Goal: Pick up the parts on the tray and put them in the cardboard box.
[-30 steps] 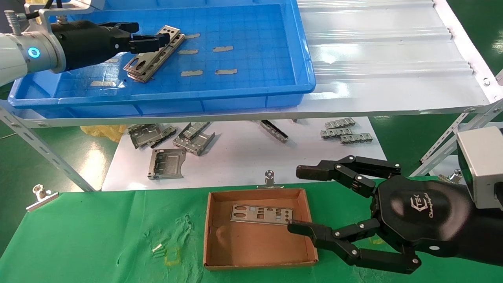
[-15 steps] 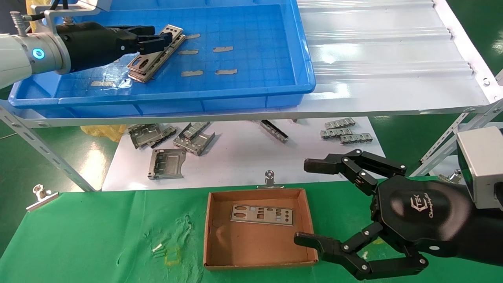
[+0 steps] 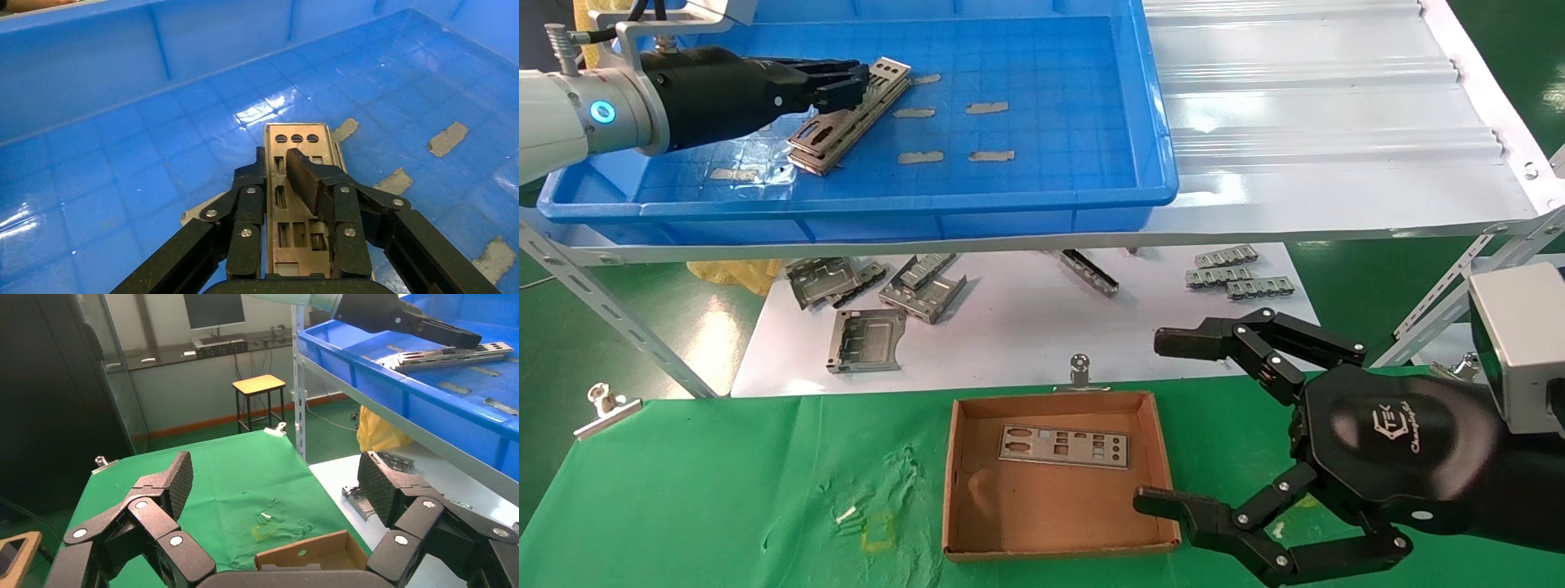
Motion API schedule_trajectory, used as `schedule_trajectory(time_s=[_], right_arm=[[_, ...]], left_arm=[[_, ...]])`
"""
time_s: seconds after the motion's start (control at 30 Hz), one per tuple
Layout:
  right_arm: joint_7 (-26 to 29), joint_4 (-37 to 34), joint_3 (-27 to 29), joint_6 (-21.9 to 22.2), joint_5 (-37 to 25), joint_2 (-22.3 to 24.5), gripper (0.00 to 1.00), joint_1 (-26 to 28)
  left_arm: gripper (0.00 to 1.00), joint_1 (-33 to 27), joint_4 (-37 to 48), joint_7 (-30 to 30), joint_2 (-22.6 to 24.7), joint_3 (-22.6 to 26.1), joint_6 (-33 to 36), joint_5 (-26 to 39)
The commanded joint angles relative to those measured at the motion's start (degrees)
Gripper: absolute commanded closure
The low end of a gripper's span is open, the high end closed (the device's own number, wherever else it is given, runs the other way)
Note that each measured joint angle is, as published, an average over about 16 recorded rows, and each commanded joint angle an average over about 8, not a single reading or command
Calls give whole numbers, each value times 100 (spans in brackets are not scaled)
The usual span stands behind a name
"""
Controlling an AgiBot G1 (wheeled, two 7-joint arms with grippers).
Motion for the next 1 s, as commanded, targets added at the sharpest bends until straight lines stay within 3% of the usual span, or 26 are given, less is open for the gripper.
schedule_trajectory(time_s=[0.03,0.27,0.33,0.53,0.6,1.0], right_arm=[[0,0,0,0,0,0,0,0],[0,0,0,0,0,0,0,0],[0,0,0,0,0,0,0,0],[0,0,0,0,0,0,0,0],[0,0,0,0,0,0,0,0],[0,0,0,0,0,0,0,0]], left_arm=[[100,-1,-9,3,0,-3,-11,-4],[100,-16,-43,43,-27,-24,16,-34],[92,-20,-47,53,-36,-29,31,-41],[20,-26,-52,83,-54,-41,52,-58],[2,-27,-49,90,-57,-45,48,-63],[0,-38,-37,110,-70,-67,21,-94]])
